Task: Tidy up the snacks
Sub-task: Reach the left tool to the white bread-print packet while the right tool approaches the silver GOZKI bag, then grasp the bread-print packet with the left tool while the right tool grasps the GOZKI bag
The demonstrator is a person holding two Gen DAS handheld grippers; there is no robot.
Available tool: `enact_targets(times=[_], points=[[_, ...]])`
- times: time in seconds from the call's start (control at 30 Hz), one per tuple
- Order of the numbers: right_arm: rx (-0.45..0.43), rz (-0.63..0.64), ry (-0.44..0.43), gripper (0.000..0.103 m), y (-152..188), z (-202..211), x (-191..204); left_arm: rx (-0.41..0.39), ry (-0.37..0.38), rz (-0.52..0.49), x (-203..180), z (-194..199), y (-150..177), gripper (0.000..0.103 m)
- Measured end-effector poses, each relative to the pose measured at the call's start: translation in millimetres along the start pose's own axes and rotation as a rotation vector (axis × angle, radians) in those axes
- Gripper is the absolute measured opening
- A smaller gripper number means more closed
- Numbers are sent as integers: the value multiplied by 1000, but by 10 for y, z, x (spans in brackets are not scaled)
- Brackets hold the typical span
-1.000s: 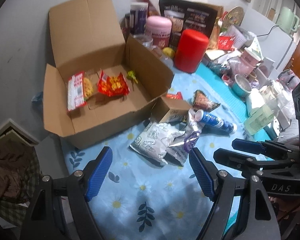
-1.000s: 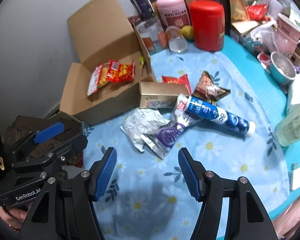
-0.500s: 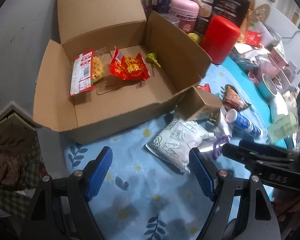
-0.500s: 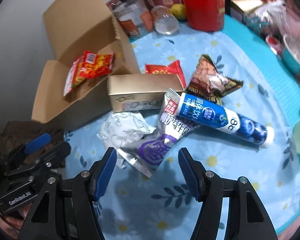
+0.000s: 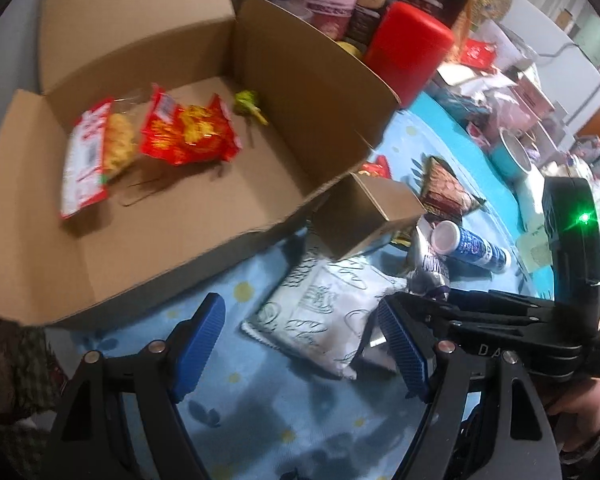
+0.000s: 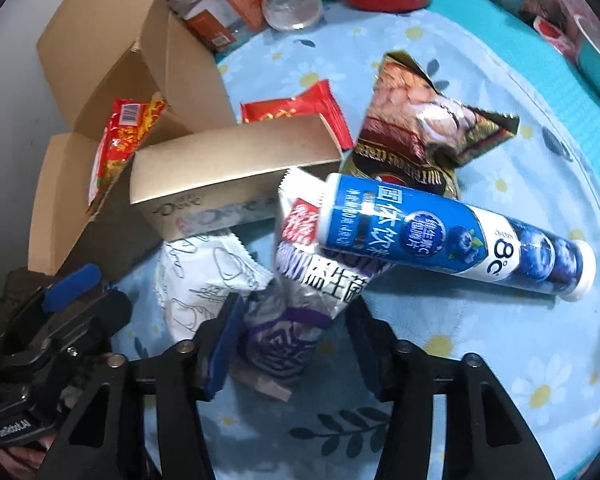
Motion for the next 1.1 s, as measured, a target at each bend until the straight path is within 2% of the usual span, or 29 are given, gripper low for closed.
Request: enact_targets(times=[0.1, 0.23, 0.37, 0.57, 0.7, 0.77, 0.8, 0.83, 0.9, 1.1], points=[[11, 24, 36, 34, 22, -9, -68, 23, 21, -56, -88, -147, 8, 79], [-2, 62, 75, 34, 46, 64, -162, 71, 63, -97, -187, -330, 58, 79], [17, 63, 72, 34, 51, 77, -193, 92, 50, -131, -206, -468, 68, 79], [30, 74, 61, 34, 18, 49, -193, 143, 109, -126, -245, -638, 74, 79], [36, 71, 57, 34, -4, -13, -188, 138, 104, -114, -237, -670, 68, 79], [39, 70, 46, 34, 2, -9, -197, 130, 75, -112, -226, -667, 70, 74], [45, 72, 41, 34, 8, -14, -196, 127, 56, -120, -216, -652, 76, 66], [48, 78, 37, 31, -5, -54, -165, 128, 55, -126, -231, -641, 82, 62], [60, 87, 20, 25, 30, -58, -128, 138, 53, -128, -247, -625, 114, 60], [95, 145, 19, 25, 241, -73, -21, 161, 33, -109, -230, -529, 304, 57]])
Point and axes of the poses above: each gripper's, at about its wrist camera, not at the fingertips, and z roughly against the way its jaws point, x to its left, y to its underside, the point moved 9 cm from there along -z, roughly the way its jaws point, and after that the axes turned 7 degrees about -z, right-handed, at the moved point
